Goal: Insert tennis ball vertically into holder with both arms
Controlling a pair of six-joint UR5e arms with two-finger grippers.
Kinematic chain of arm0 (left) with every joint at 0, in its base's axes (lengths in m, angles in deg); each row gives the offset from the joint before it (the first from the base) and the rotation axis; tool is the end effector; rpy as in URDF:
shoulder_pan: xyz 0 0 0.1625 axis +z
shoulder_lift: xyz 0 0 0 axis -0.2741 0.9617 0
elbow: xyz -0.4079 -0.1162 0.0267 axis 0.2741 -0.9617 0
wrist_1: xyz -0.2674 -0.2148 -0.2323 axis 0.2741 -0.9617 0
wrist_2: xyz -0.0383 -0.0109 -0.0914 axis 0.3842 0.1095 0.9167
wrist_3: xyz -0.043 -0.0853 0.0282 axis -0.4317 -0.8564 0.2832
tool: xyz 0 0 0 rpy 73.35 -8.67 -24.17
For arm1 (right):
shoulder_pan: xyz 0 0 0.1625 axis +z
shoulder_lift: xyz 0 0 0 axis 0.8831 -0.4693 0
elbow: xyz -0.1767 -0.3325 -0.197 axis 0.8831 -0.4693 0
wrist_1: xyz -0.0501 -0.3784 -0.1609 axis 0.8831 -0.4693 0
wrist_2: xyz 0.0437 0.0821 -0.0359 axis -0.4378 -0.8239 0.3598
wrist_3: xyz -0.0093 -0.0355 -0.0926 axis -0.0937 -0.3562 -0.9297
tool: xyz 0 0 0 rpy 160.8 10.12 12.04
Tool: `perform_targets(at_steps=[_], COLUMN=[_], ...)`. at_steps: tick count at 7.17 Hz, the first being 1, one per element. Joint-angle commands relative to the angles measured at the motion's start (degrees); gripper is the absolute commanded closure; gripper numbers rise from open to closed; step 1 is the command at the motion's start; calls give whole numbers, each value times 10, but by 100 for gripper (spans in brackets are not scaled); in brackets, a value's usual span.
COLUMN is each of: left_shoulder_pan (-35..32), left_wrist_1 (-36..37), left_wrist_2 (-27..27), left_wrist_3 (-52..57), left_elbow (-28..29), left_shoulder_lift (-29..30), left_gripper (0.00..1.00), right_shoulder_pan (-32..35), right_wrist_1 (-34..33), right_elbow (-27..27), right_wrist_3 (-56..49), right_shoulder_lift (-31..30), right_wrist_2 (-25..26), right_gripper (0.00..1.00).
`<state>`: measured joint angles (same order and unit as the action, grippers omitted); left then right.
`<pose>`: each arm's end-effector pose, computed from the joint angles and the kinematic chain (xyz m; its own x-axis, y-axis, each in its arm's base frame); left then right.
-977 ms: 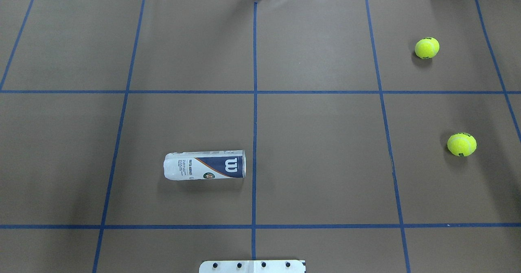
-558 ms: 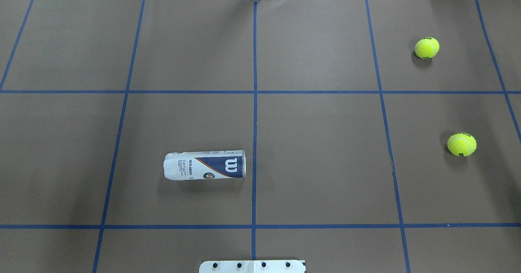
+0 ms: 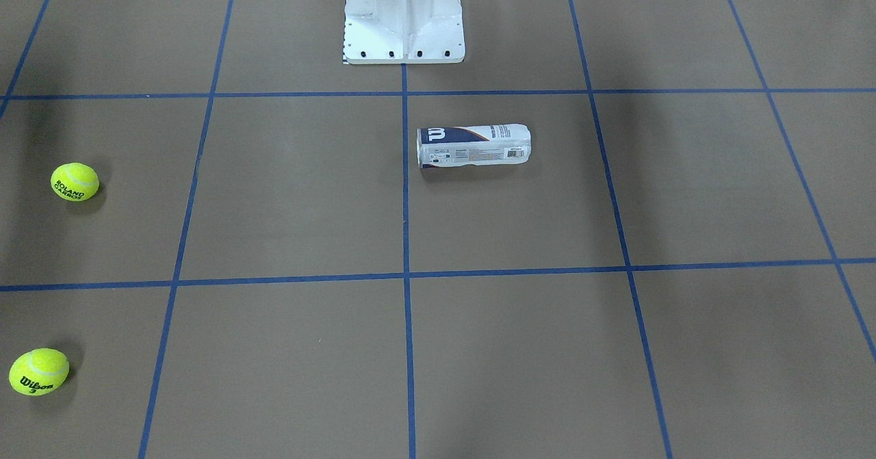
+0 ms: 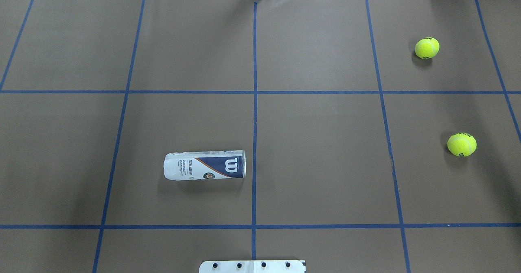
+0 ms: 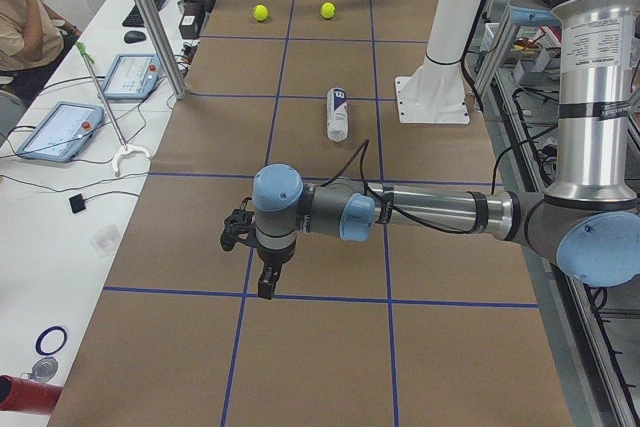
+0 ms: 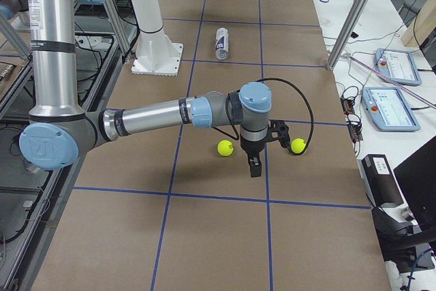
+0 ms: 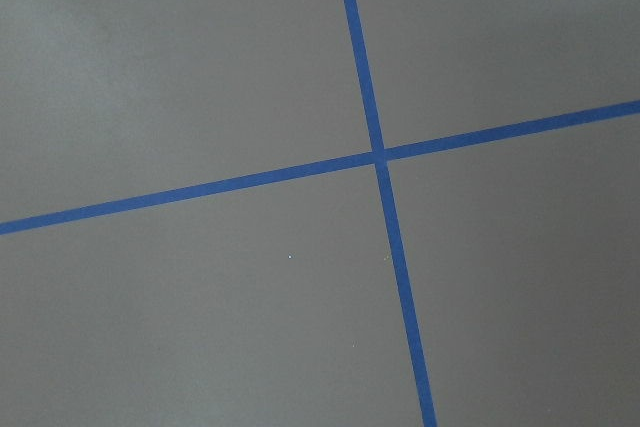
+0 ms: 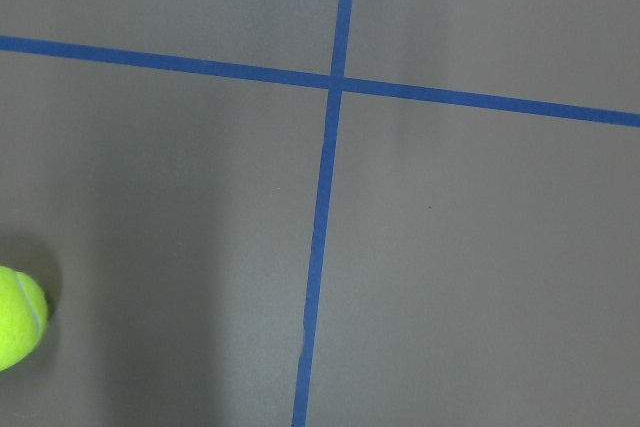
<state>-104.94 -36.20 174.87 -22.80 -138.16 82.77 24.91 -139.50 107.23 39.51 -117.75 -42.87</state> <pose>-0.0615 -0.4774 0.6119 0.7648 0.1882 -0.6162 -0.0611 0.9733 0.2214 0.0456 -0.4938 0.5567 0.7800 -0.1602 0.6049 0.0712 0.9831 0.1686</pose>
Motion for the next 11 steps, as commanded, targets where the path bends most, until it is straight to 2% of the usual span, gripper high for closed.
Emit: perform_targets(at_steps=[1, 2, 4, 6, 8, 10, 11], left_shoulder_pan=[0, 0, 1, 2, 14, 15, 15], left_wrist_1=[-2, -3, -16, -123, -167, -190, -206], left_wrist_2=[0, -1, -1, -1, -1, 4, 29], left_wrist_3=[-2, -1, -2, 1, -2, -3, -4], left_elbow=[1, 3, 6, 53, 78, 75, 75], left_shoulder_lift=[17, 20, 39, 59, 65, 77, 81], left_gripper=[0, 0, 0, 0, 0, 0, 0], right_shoulder_pan=[0, 0, 0, 0, 0, 0, 0], right_wrist_1=[1, 4, 52, 67, 67, 67, 67], right_elbow=[1, 2, -14, -17, -16, -17, -17], right_wrist_3=[2, -5, 0, 3, 4, 4, 4], right_shoulder_lift=[7, 7, -13, -13, -13, -13, -13], right_wrist_2=[1, 1, 1, -1, -2, -2, -2], right_gripper=[1, 1, 1, 1, 1, 1, 1])
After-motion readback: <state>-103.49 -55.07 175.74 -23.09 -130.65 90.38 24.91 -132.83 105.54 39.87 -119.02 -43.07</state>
